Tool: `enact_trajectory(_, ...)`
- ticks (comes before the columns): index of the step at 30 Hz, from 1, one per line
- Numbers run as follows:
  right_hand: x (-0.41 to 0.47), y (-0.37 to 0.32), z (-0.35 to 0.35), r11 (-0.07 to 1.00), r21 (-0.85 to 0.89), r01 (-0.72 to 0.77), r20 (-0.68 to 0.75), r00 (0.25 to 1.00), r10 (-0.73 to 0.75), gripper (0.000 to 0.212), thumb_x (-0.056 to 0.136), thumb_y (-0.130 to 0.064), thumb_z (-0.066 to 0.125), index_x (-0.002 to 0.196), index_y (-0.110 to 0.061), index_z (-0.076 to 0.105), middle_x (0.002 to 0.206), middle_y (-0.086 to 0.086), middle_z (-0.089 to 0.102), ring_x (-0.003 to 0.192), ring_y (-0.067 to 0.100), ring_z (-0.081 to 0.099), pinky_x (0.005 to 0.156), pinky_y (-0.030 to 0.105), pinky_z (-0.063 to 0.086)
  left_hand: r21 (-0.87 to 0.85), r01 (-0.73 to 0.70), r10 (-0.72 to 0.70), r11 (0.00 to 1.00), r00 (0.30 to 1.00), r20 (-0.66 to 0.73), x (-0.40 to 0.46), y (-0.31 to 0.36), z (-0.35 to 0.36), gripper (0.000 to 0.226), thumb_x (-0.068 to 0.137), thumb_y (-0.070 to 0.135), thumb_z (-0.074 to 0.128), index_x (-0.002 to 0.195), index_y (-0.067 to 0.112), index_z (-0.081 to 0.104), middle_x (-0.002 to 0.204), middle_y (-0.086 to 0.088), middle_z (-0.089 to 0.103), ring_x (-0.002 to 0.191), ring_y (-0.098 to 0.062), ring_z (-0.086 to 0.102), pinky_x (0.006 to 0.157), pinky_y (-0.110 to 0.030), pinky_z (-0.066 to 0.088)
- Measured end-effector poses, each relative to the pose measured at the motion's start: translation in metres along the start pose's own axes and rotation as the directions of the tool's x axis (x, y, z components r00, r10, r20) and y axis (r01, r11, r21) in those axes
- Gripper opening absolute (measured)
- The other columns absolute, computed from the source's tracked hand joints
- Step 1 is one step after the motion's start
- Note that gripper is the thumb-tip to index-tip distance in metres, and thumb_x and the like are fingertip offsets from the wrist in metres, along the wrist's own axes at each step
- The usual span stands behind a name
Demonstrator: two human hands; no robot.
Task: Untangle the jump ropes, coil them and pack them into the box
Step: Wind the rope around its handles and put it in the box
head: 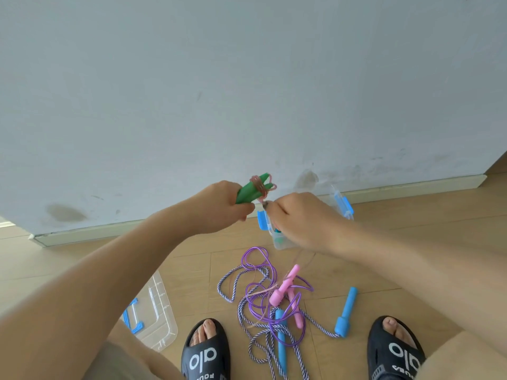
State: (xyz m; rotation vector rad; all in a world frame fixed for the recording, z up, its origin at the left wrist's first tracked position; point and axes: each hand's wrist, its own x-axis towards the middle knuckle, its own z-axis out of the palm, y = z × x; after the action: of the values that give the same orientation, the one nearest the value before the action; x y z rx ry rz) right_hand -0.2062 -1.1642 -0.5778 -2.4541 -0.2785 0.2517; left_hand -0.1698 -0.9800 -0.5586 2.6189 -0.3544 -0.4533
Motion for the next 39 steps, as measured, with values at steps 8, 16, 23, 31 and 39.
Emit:
enact_trajectory(8,0.006,-0.008,-0.029,0.960,-0.157,0.230,-0.128,0.960,-0.250,0.051,0.096,-0.040,0.054,0.054,-0.015,0.039,0.047,-0.001,0.036,0.048,0.016,0.030,0.049,0.032,0.025,0.362,-0.067,0.053,0.930,0.997,0.050,0.003,-0.002,0.010,0.029,0.099,0.029,0.047,0.074,0.016,0.041,0.070,0.003,0.044,0.059,-0.011,0.041,0.052,-0.027,0.027)
enact_trajectory(16,0.023,-0.001,-0.048,0.957,-0.049,0.287,-0.144,0.946,-0.291,0.056,0.094,-0.048,0.060,0.058,-0.013,0.035,0.052,-0.004,0.027,0.052,0.013,0.024,0.053,0.031,0.022,0.518,-0.313,0.293,0.796,0.948,0.123,-0.002,0.013,0.017,0.025,0.101,0.040,0.045,0.091,0.017,0.048,0.068,0.005,0.041,0.065,-0.023,0.048,0.062,-0.035,0.038)
enact_trajectory(23,0.019,-0.010,-0.047,0.931,-0.015,0.365,-0.054,0.929,-0.365,0.056,0.094,-0.042,0.062,0.052,-0.018,0.035,0.047,-0.007,0.027,0.050,0.012,0.025,0.048,0.024,0.021,0.482,-0.275,0.212,0.832,0.960,0.182,0.000,0.015,0.018,0.030,0.101,0.039,0.045,0.081,0.016,0.046,0.064,0.004,0.043,0.058,-0.016,0.044,0.056,-0.033,0.031)
enact_trajectory(31,0.033,0.005,-0.052,0.968,0.045,0.245,-0.069,0.968,-0.242,0.057,0.095,-0.042,0.062,0.057,-0.015,0.029,0.053,-0.006,0.020,0.051,0.012,0.020,0.048,0.026,0.016,0.462,-0.370,0.348,0.806,0.928,0.136,-0.002,0.018,0.015,0.024,0.101,0.041,0.045,0.092,0.020,0.051,0.062,0.007,0.042,0.054,-0.012,0.043,0.058,-0.034,0.038)
enact_trajectory(39,0.039,0.024,-0.027,0.949,0.313,0.019,0.065,0.997,-0.042,0.041,0.082,-0.037,0.060,0.051,-0.018,0.041,0.056,0.003,0.035,0.056,0.015,0.032,0.057,0.031,0.028,0.353,-0.350,0.396,0.867,0.916,-0.064,-0.015,0.022,0.007,0.022,0.098,0.052,0.047,0.102,0.033,0.055,0.073,0.008,0.056,0.067,-0.015,0.052,0.061,-0.033,0.041)
